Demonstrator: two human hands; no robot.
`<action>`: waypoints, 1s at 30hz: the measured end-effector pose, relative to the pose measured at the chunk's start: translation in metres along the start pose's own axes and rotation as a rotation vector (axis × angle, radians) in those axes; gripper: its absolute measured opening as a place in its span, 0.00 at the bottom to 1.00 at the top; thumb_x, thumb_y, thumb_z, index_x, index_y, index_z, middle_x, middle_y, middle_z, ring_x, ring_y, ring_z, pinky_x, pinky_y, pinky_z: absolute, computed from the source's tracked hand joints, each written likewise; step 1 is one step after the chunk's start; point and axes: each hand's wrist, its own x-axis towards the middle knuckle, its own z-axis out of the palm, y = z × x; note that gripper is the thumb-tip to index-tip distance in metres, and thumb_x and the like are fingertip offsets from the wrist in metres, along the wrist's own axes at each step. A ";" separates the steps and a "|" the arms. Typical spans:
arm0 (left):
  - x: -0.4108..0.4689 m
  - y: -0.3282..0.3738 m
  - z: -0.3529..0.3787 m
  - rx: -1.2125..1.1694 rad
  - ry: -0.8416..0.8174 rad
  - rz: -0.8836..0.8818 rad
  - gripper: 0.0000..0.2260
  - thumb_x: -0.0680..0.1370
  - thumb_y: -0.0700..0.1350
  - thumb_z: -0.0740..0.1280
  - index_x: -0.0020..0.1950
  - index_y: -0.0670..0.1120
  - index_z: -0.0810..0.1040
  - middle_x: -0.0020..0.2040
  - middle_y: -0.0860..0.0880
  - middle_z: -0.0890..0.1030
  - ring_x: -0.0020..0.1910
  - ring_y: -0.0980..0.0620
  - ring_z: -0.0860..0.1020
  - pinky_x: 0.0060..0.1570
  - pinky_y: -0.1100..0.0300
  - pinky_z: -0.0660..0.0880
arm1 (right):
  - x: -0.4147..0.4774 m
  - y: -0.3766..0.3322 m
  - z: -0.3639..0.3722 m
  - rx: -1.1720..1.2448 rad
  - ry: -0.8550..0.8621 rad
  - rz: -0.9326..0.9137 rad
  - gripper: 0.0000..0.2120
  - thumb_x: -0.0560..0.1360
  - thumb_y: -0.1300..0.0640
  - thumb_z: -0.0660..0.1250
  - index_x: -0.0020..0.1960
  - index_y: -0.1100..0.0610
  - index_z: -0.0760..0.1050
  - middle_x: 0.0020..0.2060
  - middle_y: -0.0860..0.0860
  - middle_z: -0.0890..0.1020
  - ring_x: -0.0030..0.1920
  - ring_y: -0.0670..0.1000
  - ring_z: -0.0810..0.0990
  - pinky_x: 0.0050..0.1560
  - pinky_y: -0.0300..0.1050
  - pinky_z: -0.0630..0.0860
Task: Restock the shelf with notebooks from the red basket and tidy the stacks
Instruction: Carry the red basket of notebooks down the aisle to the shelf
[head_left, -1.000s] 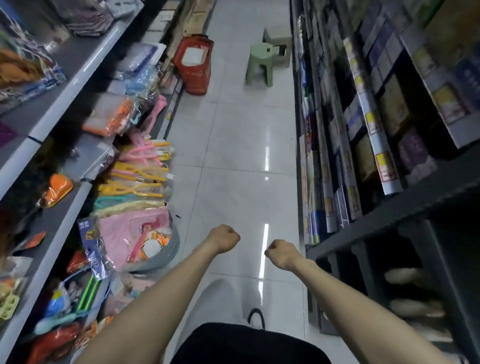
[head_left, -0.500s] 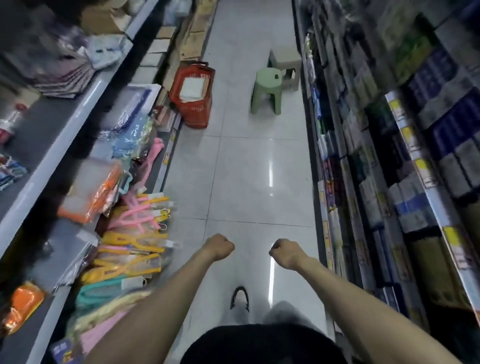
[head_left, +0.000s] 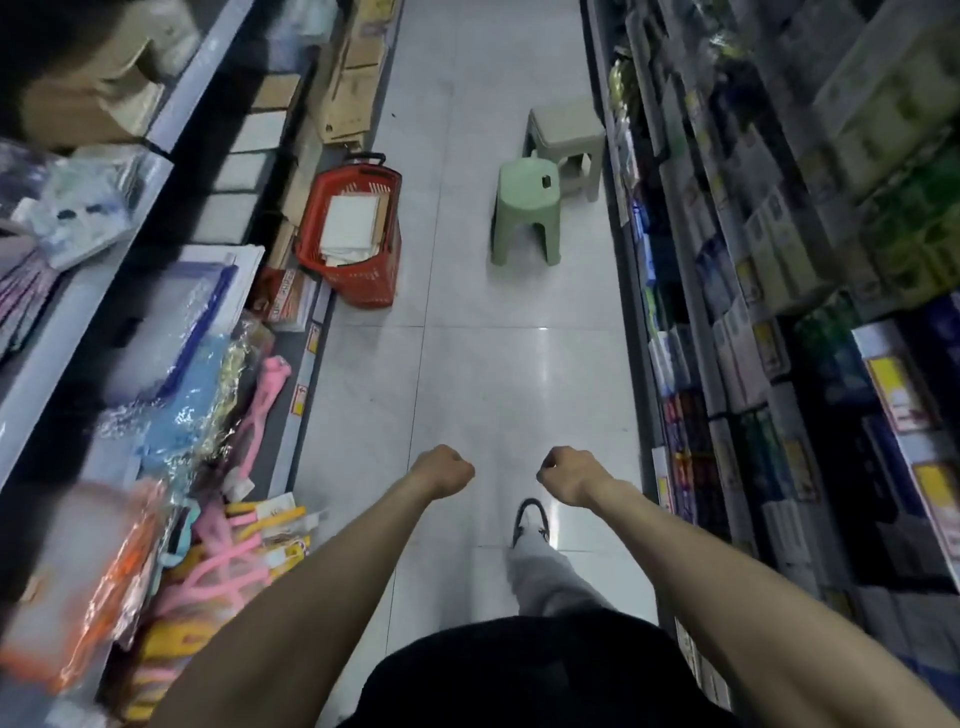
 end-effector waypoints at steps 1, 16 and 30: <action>0.014 0.017 -0.017 -0.002 -0.004 -0.010 0.16 0.79 0.46 0.63 0.61 0.38 0.81 0.58 0.42 0.83 0.58 0.42 0.81 0.63 0.50 0.79 | 0.015 -0.009 -0.021 0.000 -0.007 0.004 0.17 0.78 0.53 0.59 0.64 0.55 0.76 0.58 0.54 0.80 0.56 0.57 0.79 0.56 0.48 0.78; 0.235 0.173 -0.250 -0.071 0.024 -0.008 0.21 0.72 0.50 0.61 0.57 0.41 0.85 0.59 0.44 0.84 0.59 0.44 0.80 0.55 0.57 0.75 | 0.262 -0.182 -0.247 -0.072 -0.042 -0.024 0.18 0.76 0.49 0.60 0.63 0.52 0.77 0.58 0.52 0.79 0.53 0.56 0.79 0.57 0.50 0.80; 0.401 0.254 -0.454 -0.300 0.045 -0.087 0.10 0.76 0.44 0.63 0.48 0.41 0.83 0.51 0.42 0.85 0.44 0.46 0.80 0.46 0.59 0.75 | 0.445 -0.362 -0.424 -0.158 -0.048 -0.058 0.16 0.79 0.53 0.62 0.64 0.56 0.78 0.60 0.56 0.82 0.58 0.58 0.80 0.57 0.48 0.77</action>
